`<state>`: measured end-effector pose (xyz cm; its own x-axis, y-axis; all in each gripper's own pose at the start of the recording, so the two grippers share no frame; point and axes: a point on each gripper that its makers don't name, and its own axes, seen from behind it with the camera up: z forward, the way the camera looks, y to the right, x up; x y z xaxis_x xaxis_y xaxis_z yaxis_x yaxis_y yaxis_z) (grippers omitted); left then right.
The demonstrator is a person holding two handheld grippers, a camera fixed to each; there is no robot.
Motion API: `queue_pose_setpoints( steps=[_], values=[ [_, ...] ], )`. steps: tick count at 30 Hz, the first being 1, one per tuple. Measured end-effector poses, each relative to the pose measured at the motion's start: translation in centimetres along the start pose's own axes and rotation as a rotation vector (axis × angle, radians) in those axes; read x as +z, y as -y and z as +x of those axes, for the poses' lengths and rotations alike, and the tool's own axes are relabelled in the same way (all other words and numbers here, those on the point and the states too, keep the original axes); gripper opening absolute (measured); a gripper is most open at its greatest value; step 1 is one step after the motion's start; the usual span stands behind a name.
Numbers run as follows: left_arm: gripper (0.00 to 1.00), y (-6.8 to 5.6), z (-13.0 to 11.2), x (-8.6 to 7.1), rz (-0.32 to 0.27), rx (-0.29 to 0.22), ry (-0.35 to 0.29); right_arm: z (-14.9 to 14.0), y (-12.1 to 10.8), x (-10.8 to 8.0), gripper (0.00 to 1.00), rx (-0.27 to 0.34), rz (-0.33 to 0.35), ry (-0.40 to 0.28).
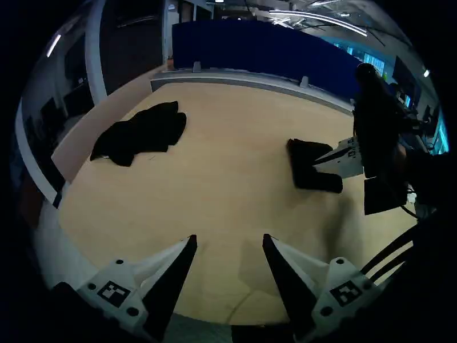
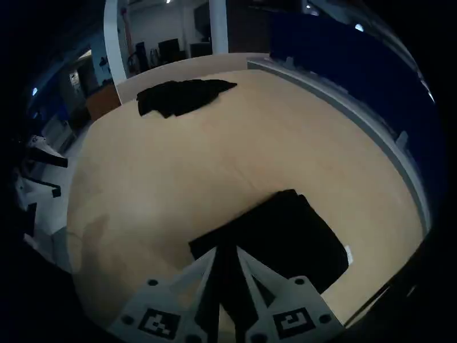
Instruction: Fold towel
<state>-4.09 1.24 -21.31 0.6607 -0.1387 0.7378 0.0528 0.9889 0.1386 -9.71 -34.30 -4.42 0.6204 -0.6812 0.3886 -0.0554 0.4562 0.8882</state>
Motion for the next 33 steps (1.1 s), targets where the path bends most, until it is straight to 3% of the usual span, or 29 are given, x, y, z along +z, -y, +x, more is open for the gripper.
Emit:
queue_pose_setpoints(
  steps=[4, 10, 20, 33],
  values=[
    [0.85, -0.2, 0.0, 0.1, -0.002, 0.007, 0.001, 0.2, 0.0, -0.5, 0.21, 0.002, 0.005, -0.013],
    [0.85, -0.5, 0.1, 0.2, -0.008, 0.012, 0.001, -0.1, -0.2, -1.4, 0.61, -0.002, -0.009, -0.018],
    [0.85, -0.8, 0.2, 0.1, -0.015, 0.02, 0.0, -2.1, -1.0, -2.8, 0.67, 0.017, -0.053, -0.005],
    [0.85, -1.4, 0.3, 0.2, -0.025, 0.032, 0.0, -7.5, -1.6, -5.4, 0.69, 0.081, -0.114, 0.047]
  ],
)
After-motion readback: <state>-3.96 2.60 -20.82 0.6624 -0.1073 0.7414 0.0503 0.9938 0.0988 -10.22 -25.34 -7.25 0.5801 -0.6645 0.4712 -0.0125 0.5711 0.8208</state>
